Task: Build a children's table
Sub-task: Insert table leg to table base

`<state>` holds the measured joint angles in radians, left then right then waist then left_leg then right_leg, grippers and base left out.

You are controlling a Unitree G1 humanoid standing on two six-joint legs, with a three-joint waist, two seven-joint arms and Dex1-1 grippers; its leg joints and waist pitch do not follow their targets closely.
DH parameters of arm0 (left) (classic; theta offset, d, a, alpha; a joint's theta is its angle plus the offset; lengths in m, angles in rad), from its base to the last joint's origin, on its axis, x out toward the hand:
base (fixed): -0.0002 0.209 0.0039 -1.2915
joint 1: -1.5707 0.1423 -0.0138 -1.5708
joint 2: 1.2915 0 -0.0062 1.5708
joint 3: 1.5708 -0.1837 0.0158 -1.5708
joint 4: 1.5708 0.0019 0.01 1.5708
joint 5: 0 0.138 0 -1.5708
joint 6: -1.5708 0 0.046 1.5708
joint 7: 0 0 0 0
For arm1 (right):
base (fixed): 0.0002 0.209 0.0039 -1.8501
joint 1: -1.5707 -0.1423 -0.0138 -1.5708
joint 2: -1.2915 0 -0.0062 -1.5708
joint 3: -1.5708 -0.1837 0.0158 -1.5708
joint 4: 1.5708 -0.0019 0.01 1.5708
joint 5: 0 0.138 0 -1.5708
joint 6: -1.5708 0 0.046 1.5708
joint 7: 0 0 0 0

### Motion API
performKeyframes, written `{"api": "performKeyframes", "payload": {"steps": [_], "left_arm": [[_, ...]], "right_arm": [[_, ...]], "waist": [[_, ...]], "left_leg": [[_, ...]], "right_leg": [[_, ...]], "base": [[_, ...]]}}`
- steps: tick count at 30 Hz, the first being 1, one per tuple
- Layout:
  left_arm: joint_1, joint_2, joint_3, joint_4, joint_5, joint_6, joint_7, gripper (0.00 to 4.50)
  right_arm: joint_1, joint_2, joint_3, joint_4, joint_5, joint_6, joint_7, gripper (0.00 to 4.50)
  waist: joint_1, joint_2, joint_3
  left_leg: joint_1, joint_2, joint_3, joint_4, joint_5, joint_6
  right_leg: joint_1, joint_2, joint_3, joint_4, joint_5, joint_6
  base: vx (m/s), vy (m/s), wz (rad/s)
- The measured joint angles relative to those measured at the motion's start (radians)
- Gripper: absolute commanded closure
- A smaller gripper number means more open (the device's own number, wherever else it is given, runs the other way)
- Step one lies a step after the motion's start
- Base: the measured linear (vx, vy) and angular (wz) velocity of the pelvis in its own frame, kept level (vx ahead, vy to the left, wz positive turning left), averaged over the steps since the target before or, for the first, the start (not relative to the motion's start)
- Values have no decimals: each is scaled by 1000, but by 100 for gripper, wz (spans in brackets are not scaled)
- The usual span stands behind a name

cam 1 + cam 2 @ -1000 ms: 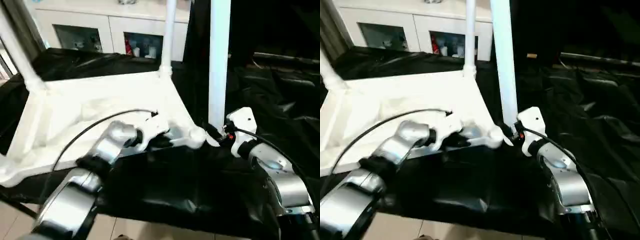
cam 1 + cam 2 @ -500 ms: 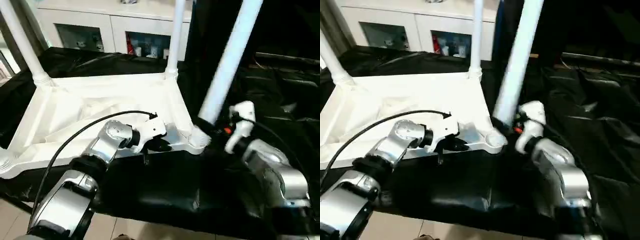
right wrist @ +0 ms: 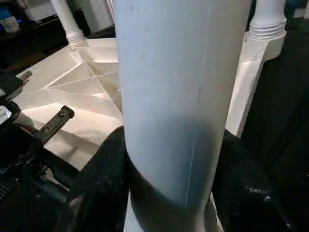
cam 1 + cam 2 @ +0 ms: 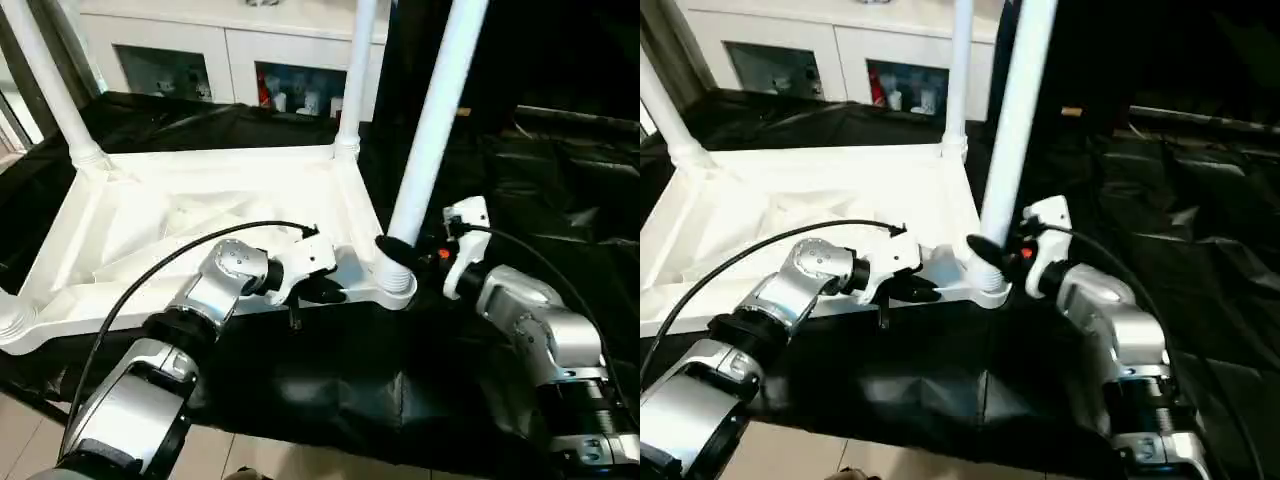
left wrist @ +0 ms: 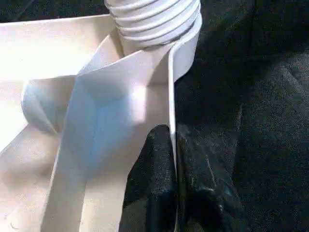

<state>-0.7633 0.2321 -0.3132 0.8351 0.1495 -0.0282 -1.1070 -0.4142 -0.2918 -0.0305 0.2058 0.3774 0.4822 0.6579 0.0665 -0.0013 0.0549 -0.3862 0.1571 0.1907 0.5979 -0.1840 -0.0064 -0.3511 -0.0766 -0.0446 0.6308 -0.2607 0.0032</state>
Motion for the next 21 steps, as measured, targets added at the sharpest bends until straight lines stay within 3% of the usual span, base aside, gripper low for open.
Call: {"api": "performKeyframes", "payload": {"steps": [21], "left_arm": [[-4,0,-4,8,1,-9,-7,450]], "right_arm": [[-66,-63,37,73,-20,62,56,263]], "waist": [[8,0,0]], "left_leg": [[0,1,2,0,0,1]], "right_leg": [[0,0,0,0,0,0]], "base": [[0,0,0]]}}
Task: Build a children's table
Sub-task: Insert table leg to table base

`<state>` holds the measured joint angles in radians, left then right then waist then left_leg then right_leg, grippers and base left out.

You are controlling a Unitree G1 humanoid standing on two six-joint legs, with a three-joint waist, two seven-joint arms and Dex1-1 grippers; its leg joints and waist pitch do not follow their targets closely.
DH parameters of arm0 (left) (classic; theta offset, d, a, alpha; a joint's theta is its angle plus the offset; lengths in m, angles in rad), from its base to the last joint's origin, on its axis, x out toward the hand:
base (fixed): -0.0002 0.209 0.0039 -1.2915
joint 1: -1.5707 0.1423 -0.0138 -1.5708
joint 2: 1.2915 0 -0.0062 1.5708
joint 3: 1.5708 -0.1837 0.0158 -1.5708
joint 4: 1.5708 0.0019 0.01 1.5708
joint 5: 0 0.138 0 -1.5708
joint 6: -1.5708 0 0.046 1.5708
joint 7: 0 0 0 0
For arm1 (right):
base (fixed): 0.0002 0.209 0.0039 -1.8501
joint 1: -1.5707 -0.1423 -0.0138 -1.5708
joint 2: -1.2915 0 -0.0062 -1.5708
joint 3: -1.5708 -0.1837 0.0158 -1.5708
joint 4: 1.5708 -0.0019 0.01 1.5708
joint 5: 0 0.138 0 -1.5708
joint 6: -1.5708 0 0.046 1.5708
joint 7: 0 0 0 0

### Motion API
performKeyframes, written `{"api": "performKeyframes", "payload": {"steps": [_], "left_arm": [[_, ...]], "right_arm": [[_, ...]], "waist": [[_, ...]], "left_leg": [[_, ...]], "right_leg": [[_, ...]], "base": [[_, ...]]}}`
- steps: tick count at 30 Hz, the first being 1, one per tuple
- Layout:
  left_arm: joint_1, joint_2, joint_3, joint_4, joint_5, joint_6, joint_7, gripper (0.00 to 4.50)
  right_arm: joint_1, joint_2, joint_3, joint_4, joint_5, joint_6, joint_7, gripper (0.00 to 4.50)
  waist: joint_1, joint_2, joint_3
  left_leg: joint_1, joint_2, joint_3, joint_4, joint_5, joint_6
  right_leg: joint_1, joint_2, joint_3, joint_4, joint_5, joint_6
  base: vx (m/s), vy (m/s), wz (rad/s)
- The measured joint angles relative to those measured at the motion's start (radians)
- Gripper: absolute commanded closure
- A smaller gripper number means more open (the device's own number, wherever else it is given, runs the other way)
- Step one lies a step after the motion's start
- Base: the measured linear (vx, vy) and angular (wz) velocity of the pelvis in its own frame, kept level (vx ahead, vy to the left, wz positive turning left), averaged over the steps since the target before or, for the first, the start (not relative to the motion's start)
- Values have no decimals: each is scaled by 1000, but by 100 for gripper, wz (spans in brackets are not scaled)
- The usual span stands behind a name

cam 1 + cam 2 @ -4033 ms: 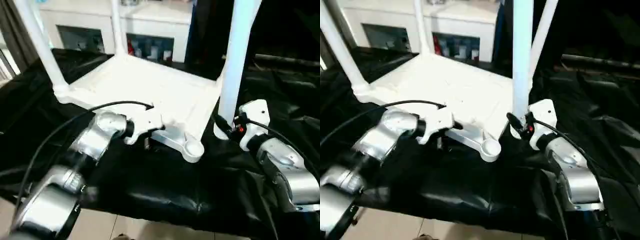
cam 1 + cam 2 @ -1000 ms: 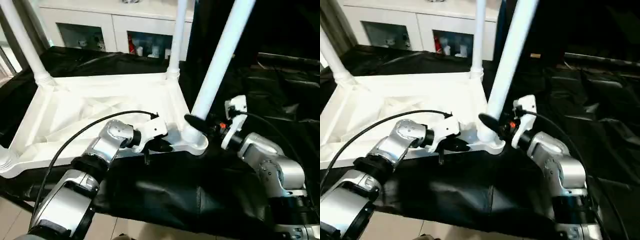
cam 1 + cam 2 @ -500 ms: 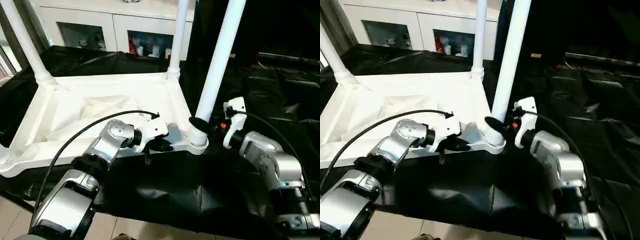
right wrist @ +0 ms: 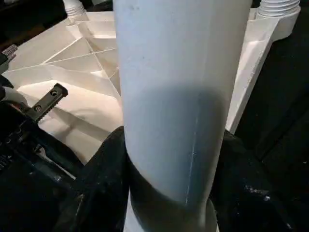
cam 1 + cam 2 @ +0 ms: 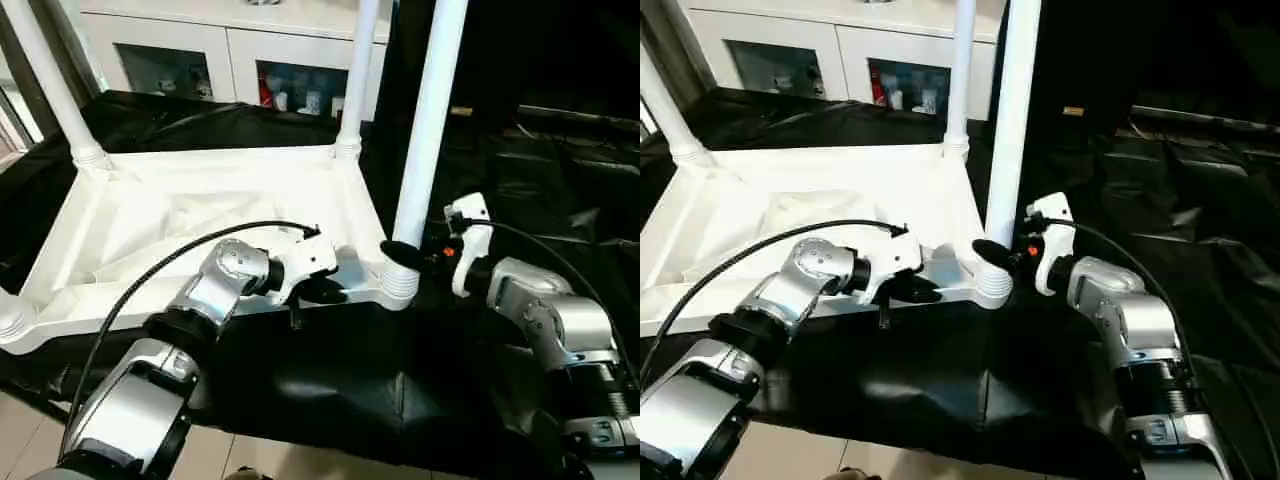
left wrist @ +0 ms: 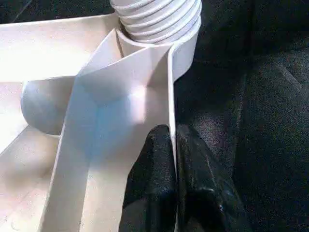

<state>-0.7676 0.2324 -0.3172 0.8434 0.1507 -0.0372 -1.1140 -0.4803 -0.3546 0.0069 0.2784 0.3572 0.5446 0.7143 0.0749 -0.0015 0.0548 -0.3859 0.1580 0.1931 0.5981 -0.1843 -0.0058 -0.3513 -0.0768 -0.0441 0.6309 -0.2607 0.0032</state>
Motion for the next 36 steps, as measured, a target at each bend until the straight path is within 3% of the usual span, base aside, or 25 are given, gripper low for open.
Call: {"api": "performKeyframes", "payload": {"steps": [9,16,28,36], "left_arm": [[-3,3,0,6,0,1,-1,450],[-3,2,-1,7,0,0,-1,450],[-28,-5,-2,72,-1,-31,7,450],[-49,-13,-3,118,0,-51,11,450]], "right_arm": [[-36,33,-19,92,1,-38,-10,263],[6,71,-105,117,67,-63,-15,263],[124,187,-184,115,105,-274,-55,263],[181,216,-159,116,65,-449,-56,263]], "waist": [[-4,-2,-1],[0,-2,-1],[3,6,-4],[3,13,-4]], "left_leg": [[1,0,1,0,0,0],[1,1,1,0,0,0],[3,2,1,0,-3,-5],[3,2,1,0,-2,-6]], "right_leg": [[0,0,0,1,0,0],[0,0,0,0,0,0],[2,0,0,0,0,0],[2,0,0,0,1,-2]], "base": [[0,0,0],[0,0,0],[0,0,0],[0,0,0]]}}
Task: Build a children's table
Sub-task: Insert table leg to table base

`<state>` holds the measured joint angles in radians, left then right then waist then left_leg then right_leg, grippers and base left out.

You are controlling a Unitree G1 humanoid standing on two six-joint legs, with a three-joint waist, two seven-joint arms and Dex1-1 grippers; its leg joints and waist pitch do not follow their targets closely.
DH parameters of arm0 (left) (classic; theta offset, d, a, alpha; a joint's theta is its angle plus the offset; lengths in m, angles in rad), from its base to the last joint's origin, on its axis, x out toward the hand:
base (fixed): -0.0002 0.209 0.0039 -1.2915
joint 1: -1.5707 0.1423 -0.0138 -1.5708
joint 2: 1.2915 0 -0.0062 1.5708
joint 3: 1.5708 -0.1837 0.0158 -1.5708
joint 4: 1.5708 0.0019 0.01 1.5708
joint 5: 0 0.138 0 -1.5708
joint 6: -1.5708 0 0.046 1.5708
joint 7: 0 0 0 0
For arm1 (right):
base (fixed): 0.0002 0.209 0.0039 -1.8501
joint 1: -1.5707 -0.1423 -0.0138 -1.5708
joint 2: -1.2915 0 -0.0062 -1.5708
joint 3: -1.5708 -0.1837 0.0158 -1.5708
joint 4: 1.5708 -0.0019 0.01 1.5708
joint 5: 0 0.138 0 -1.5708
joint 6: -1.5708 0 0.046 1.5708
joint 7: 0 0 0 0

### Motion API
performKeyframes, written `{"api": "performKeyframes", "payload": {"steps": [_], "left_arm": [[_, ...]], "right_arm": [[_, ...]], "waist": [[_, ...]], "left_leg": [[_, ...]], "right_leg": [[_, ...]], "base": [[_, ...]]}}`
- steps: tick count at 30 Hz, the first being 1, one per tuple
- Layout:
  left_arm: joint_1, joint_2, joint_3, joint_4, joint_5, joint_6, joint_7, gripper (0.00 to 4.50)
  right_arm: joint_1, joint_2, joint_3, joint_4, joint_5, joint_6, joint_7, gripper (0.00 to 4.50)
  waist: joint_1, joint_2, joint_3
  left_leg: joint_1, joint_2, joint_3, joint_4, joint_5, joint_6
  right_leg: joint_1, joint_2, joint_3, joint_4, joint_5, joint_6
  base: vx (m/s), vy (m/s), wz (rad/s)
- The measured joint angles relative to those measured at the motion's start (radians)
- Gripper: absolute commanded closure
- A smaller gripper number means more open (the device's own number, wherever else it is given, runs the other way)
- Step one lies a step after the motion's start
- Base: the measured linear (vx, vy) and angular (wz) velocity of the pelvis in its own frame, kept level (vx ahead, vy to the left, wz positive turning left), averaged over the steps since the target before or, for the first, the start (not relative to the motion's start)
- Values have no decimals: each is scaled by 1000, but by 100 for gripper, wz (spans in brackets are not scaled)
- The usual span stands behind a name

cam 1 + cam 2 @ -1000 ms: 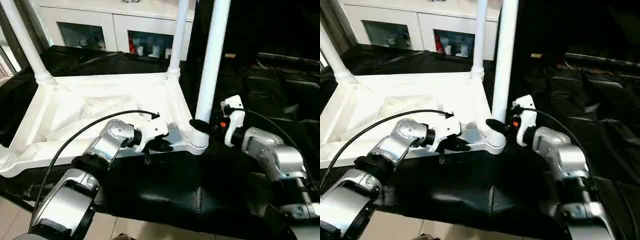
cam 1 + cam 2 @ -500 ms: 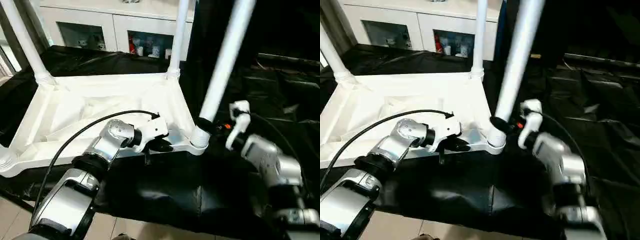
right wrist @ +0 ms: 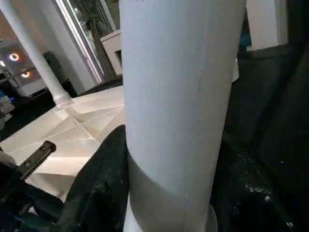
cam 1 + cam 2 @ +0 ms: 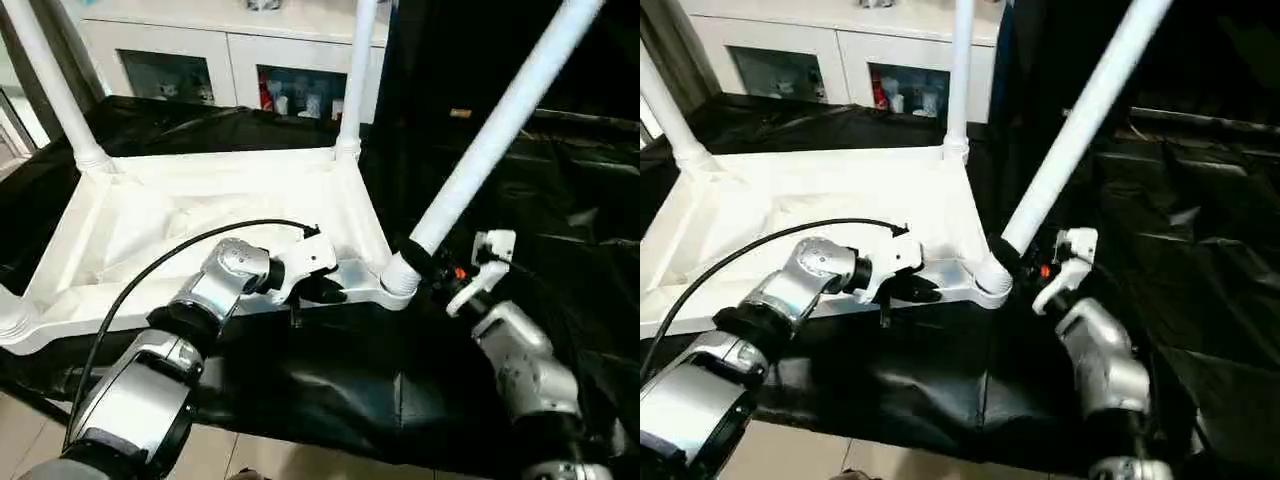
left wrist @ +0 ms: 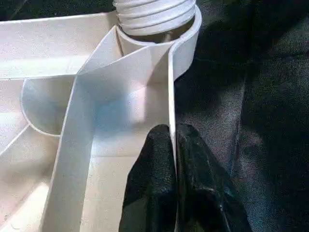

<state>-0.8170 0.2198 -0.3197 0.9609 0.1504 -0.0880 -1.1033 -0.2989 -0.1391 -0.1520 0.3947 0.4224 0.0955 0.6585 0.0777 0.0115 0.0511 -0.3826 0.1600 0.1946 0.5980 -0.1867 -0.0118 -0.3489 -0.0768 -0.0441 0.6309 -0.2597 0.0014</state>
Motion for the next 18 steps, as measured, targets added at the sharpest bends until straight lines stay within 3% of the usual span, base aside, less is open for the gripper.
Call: {"api": "performKeyframes", "payload": {"steps": [10,18], "left_arm": [[-13,-7,0,38,-1,-26,1,450],[-14,-4,0,49,1,-41,1,450]], "right_arm": [[33,17,15,7,-15,-110,3,263],[31,-47,100,-40,-110,-109,11,263]], "waist": [[0,10,-1],[-2,13,-3]], "left_leg": [[0,0,0,0,0,0],[0,0,0,-1,0,0]], "right_leg": [[0,0,0,-1,0,0],[0,0,0,-1,0,0]], "base": [[0,0,0],[0,0,0]]}}
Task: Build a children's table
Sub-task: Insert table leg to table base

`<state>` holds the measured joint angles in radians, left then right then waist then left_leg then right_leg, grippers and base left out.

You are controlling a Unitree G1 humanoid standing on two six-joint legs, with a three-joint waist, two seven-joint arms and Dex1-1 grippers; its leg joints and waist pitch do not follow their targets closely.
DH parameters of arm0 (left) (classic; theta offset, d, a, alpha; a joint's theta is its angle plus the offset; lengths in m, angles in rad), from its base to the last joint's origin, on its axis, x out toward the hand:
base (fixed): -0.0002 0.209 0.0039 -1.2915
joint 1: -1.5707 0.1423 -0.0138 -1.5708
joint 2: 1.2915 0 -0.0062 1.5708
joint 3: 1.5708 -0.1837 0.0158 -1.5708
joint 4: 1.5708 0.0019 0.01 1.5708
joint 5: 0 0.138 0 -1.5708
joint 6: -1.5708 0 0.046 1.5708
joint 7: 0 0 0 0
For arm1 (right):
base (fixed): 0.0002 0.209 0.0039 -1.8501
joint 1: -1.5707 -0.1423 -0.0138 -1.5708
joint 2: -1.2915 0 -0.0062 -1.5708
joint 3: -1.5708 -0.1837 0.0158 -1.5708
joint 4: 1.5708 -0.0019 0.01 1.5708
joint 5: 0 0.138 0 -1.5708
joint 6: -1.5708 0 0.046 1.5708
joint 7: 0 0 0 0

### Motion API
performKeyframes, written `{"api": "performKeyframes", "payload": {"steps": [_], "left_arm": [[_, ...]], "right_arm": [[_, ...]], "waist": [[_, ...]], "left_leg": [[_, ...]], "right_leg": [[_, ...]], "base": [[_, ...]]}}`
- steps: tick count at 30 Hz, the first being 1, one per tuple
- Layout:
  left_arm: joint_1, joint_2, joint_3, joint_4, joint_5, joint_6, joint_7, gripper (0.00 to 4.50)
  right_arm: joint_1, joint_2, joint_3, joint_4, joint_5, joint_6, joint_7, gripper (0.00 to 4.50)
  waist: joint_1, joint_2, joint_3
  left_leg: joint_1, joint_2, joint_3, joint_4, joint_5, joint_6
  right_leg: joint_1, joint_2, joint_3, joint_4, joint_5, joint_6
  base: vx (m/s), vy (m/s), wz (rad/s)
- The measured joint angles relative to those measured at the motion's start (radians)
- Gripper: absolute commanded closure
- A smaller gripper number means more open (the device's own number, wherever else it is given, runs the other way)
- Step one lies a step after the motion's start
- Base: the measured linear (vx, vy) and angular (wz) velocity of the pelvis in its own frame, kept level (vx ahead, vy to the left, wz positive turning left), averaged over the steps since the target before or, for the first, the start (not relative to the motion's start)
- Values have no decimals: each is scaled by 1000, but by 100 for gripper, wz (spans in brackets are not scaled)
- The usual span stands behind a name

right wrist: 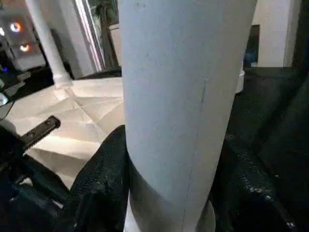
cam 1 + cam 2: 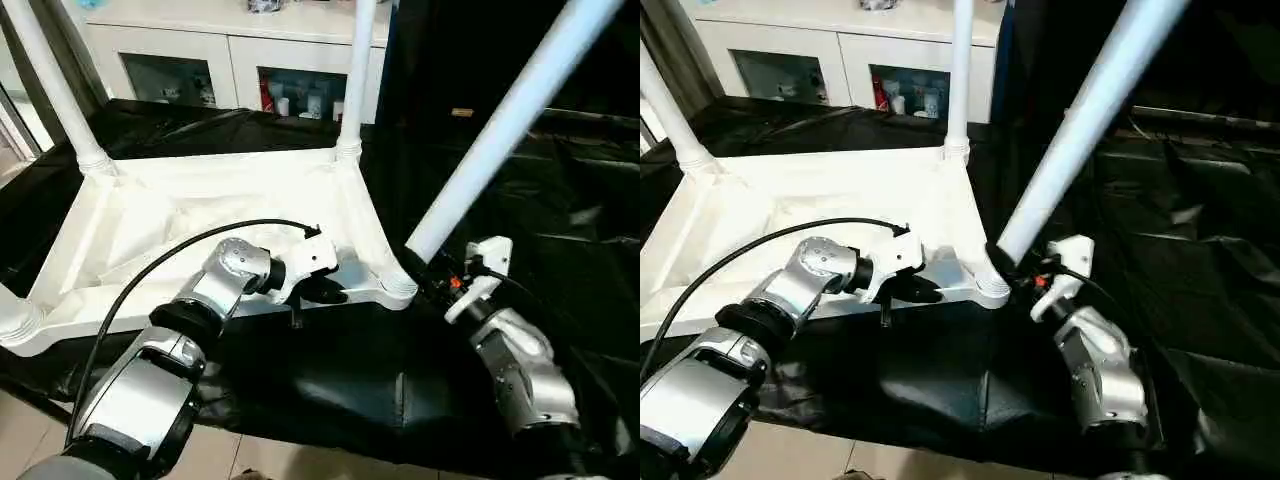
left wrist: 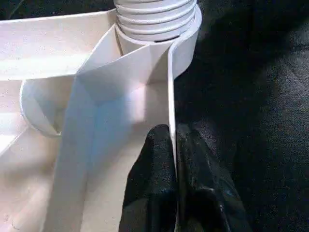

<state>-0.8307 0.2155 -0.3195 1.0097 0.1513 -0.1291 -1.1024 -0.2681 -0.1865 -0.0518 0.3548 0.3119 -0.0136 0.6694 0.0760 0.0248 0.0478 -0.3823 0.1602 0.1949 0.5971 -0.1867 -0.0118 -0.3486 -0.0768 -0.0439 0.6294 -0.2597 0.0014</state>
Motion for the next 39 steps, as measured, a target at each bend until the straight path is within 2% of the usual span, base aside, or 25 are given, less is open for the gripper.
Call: {"api": "performKeyframes", "payload": {"steps": [8,14,23,33,39], "left_arm": [[0,-1,-1,6,1,-16,3,450],[0,2,-3,6,3,-30,3,450],[32,37,-12,-37,0,-84,-51,450],[93,106,-23,-169,-30,-48,-191,450],[101,97,-21,-177,-22,-47,-162,450]], "right_arm": [[-41,-71,56,-21,-54,51,49,263],[-76,-103,58,-12,-48,122,103,263],[-93,-140,70,28,-35,122,233,263],[-63,-180,114,-20,-9,119,406,263],[-60,-170,116,5,-11,85,385,263]], "waist": [[-4,-2,0],[-10,-8,1],[-13,-18,-2],[-3,-21,-3],[-1,-23,-6]], "left_leg": [[0,0,0,0,0,0],[0,0,1,0,0,0],[-1,0,2,-8,0,0],[-1,1,4,-11,-1,1],[1,1,4,-11,0,0]], "right_leg": [[0,0,0,-1,0,0],[0,0,0,-2,0,0],[0,0,-1,-9,0,0],[0,0,-2,-14,0,0],[2,0,-2,-13,0,0]], "base": [[0,0,0],[0,0,0],[0,0,0],[0,0,0],[0,0,0]]}}
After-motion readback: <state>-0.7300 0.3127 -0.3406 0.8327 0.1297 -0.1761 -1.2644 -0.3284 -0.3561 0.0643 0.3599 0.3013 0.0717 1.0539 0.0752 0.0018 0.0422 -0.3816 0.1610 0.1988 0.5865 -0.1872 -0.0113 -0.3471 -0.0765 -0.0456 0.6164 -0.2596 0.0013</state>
